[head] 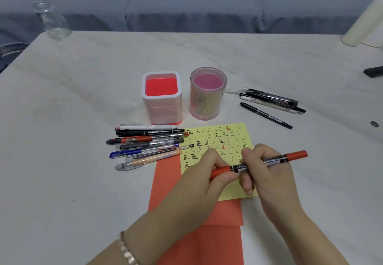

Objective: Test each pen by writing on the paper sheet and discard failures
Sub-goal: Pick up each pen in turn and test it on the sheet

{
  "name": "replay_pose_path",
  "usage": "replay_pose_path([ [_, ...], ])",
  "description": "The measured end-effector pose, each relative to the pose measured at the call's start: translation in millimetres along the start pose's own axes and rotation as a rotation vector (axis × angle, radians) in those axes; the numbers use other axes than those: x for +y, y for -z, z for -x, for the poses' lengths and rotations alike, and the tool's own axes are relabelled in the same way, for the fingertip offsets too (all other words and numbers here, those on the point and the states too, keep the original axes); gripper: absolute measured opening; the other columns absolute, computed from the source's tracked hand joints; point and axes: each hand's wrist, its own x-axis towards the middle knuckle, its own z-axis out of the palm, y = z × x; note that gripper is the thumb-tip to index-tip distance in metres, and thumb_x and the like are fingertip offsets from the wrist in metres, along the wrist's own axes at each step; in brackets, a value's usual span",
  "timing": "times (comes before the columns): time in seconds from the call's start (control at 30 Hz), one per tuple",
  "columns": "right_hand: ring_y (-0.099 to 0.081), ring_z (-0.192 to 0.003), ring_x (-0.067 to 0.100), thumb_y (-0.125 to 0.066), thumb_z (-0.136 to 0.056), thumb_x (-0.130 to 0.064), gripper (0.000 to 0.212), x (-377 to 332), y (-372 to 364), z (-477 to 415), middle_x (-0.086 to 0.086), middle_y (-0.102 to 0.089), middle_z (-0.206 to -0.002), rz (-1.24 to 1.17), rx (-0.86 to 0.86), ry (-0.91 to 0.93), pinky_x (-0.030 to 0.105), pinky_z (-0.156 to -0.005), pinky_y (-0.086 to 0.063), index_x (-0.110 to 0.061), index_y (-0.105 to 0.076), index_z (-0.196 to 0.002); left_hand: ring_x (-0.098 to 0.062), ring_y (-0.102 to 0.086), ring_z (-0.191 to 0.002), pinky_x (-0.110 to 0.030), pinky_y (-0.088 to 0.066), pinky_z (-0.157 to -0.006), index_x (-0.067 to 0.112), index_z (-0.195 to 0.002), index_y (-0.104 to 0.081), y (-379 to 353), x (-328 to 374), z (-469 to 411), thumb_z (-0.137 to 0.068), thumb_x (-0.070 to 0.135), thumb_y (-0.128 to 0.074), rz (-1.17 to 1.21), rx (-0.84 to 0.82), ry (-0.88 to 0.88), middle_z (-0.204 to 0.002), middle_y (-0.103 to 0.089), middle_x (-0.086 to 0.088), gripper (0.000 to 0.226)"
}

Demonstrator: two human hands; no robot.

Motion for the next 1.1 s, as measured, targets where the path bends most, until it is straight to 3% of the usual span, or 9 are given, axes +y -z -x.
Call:
replay_pose_path([
  [0.17, -0.034, -0.026, 0.013, -0.053, -0.074, -0.021, 0.034, -6.9, 10.3, -11.5, 0.003, -0.042, -0.028, -0.001, -0.028, 0.078, 0.017, -0.036, -0.030, -0.023, -0.044, -0.041, -0.005, -0.031, -0.042, -0.017, -0.026, -0.043, 0.020, -0.071, -0.042, 0.3, 18.2, -25.3, -0.076, 0.026, -0.062, 0.444, -0.191, 0.221, -0.042, -0.040, 0.010, 0.022],
  [0.33, -0.031, -0.024, 0.014, -0.059, -0.066, -0.030, 0.031, -9.3, 21.4, -13.5, 0.000, -0.039, -0.026, -0.031, -0.031, 0.089, 0.017, -0.036, -0.028, -0.024, -0.043, -0.041, -0.003, -0.021, -0.041, -0.012, -0.018, -0.039, 0.015, -0.069, -0.033, -0.8, 27.1, -40.3, -0.093, 0.014, -0.051, 0.721, -0.457, 0.467, -0.046, -0.034, 0.007, 0.030],
  [0.47, -0.028, -0.028, 0.014, -0.048, -0.074, -0.023, 0.035, 4.9, 21.5, -20.7, -0.001, -0.034, -0.026, -0.090, 0.092, 0.016, 0.019, -0.038, -0.028, -0.023, -0.039, -0.041, -0.007, -0.037, -0.046, -0.023, -0.030, -0.048, 0.019, -0.072, -0.039, -9.3, 23.5, -45.7, -0.093, 0.022, -0.054, 0.103, -0.222, 0.175, -0.050, -0.047, 0.009, 0.026],
  [0.6, -0.032, -0.032, 0.013, -0.053, -0.086, -0.021, 0.040, 16.1, 14.6, -25.2, 0.001, -0.039, -0.029, -0.037, 0.011, -0.037, 0.021, -0.041, -0.031, -0.022, -0.044, -0.046, -0.019, -0.043, -0.057, -0.028, -0.024, -0.050, 0.020, -0.083, -0.032, -2.9, 13.4, -36.1, -0.094, 0.036, -0.046, -0.382, -0.102, -0.151, -0.057, -0.038, 0.008, 0.024],
  [0.7, -0.047, -0.038, 0.010, -0.058, -0.088, -0.017, 0.024, 15.7, 17.4, -43.1, -0.002, -0.054, -0.040, 0.273, -0.380, -0.072, 0.019, -0.045, -0.040, -0.013, -0.055, -0.065, -0.026, -0.054, -0.075, -0.033, -0.029, -0.058, 0.020, -0.093, -0.034, 0.1, -3.3, -24.8, -0.098, 0.038, -0.039, -0.485, -0.024, -0.039, -0.065, -0.046, 0.006, 0.019],
  [0.77, -0.062, -0.062, 0.013, -0.071, -0.078, -0.022, 0.010, 18.6, 29.2, -66.6, -0.001, -0.069, -0.067, 0.607, -0.532, -0.071, 0.028, -0.063, -0.052, -0.017, -0.064, -0.083, -0.022, -0.057, -0.081, -0.036, -0.040, -0.067, 0.023, -0.101, -0.041, 8.3, -15.2, -18.3, -0.097, 0.038, -0.038, -0.503, 0.051, 0.085, -0.079, -0.059, 0.004, 0.016],
  [0.9, -0.055, -0.107, 0.031, -0.058, -0.086, -0.009, 0.022, 26.0, 57.4, -131.8, 0.010, -0.065, -0.111, 1.224, -0.087, 0.341, 0.038, -0.087, -0.043, -0.008, -0.065, -0.106, -0.005, -0.055, -0.081, -0.026, -0.043, -0.070, 0.035, -0.096, -0.043, 32.7, -25.3, -6.9, -0.096, 0.035, -0.043, -0.469, 0.221, 0.196, -0.082, -0.058, 0.016, 0.001],
  [1.0, -0.050, -0.110, 0.040, -0.050, -0.087, -0.004, 0.030, 30.2, 66.2, -163.2, 0.020, -0.059, -0.117, 1.441, 0.048, 0.211, 0.045, -0.085, -0.042, -0.002, -0.057, -0.116, -0.005, -0.052, -0.086, -0.023, -0.040, -0.072, 0.031, -0.094, -0.050, 49.3, -30.3, -1.5, -0.094, 0.028, -0.049, -0.473, 0.307, 0.164, -0.086, -0.055, 0.017, 0.003],
  [1.1, -0.049, -0.110, 0.040, -0.048, -0.090, -0.005, 0.029, 36.9, 67.0, -165.6, 0.022, -0.057, -0.117, 1.459, 0.034, 0.136, 0.044, -0.084, -0.042, -0.002, -0.058, -0.117, -0.017, -0.053, -0.089, -0.035, -0.043, -0.078, 0.018, -0.095, -0.059, 71.2, -42.5, -4.5, -0.092, 0.021, -0.051, -0.625, 0.398, 0.062, -0.093, -0.058, 0.005, 0.009],
])
